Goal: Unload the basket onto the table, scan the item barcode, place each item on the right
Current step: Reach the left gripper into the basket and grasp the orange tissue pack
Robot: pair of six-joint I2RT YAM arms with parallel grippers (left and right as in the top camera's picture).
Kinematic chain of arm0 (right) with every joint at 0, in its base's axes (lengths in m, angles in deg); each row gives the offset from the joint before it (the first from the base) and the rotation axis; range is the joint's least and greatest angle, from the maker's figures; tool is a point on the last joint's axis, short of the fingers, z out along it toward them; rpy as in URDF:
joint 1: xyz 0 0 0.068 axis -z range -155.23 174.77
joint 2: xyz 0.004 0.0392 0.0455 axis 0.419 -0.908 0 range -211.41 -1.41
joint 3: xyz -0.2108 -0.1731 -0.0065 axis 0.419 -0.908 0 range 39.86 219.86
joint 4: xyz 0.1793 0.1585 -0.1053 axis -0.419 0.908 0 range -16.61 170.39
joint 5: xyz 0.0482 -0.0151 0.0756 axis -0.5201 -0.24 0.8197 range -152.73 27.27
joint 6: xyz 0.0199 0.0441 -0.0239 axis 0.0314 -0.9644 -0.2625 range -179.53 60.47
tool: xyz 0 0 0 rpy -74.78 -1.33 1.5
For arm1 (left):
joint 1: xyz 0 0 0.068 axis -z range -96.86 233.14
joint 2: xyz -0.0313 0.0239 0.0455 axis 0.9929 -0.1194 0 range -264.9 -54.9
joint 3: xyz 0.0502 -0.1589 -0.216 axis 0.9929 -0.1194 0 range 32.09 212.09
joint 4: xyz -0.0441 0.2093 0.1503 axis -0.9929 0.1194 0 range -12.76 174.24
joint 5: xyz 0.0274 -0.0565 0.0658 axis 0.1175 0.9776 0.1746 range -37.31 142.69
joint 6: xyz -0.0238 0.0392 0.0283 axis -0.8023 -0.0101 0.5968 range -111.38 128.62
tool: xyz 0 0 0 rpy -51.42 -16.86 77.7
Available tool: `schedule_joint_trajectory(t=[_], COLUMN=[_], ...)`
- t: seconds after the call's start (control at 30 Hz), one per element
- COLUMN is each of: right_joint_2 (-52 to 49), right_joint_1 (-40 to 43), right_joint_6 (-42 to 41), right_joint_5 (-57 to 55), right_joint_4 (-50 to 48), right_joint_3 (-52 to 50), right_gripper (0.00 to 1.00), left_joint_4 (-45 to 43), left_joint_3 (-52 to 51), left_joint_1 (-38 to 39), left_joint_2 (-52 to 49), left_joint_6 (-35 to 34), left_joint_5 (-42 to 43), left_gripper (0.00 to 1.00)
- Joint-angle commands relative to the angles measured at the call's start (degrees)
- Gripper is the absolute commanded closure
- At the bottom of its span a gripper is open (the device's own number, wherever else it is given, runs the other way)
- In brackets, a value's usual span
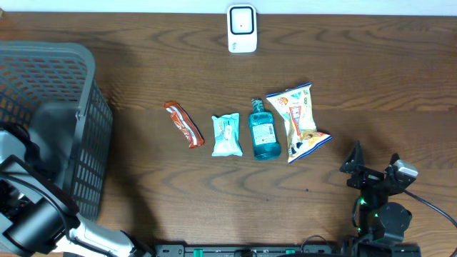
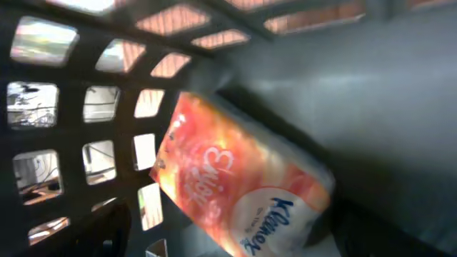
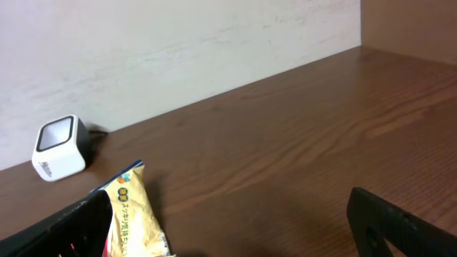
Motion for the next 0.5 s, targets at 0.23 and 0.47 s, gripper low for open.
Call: schedule_joint_trajectory(t=[0.23, 0.47], right_joint_2=[0.3, 0.3], right_joint_1=[-0.2, -0.2], right_joint_6=[-0.7, -0.7], right_joint_5=[-0.1, -0.1], right_joint_4=[0.2, 0.2], right_joint_3=[0.0, 0.0], right_gripper=[0.01, 0.01], left_joint_4=[-2.6, -3.3], left_joint_3=[-3.0, -3.0], left_joint_1=[-0.3, -0.3], left_joint_2=[-0.9, -0.9], left_joint_6=[0.2, 0.1], left_joint_5=[0.6, 0.6], left_gripper=[0.34, 0.38])
